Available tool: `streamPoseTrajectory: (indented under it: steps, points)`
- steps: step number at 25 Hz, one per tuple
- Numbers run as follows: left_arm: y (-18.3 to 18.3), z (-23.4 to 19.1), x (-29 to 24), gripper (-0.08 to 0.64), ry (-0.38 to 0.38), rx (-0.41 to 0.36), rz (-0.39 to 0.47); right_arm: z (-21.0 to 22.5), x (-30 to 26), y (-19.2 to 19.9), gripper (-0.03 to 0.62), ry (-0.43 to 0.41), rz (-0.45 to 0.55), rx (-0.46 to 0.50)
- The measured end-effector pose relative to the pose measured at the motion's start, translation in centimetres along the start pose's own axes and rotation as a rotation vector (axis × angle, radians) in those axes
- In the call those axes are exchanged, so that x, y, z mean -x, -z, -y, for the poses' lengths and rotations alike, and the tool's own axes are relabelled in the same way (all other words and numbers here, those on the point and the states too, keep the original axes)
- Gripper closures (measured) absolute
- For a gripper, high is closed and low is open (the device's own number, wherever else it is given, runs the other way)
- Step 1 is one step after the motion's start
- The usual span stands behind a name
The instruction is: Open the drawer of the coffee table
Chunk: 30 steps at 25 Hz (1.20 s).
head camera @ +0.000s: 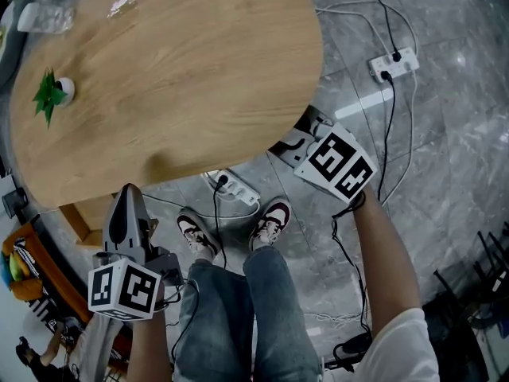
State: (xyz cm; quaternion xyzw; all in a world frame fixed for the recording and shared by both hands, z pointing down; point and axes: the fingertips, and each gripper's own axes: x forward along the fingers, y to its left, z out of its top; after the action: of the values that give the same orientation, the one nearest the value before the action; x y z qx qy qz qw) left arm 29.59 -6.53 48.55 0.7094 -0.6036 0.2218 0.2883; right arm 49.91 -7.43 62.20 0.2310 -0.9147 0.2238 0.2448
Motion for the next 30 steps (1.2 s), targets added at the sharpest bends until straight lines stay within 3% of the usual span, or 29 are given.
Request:
streamPoseTrajectory:
  steps: [15, 30]
  points:
    - [1.1, -1.0, 0.3, 0.565, 0.002, 0.032, -0.020, -0.4, 0.8, 0.0, 0.482, -0.075, -0.083, 0.139]
    - [-0.5, -0.2, 0.2, 0.565, 0.039, 0.009, 0.019, -1.7, 1.4, 0.5, 0.488, -0.122, -0.071, 0.156]
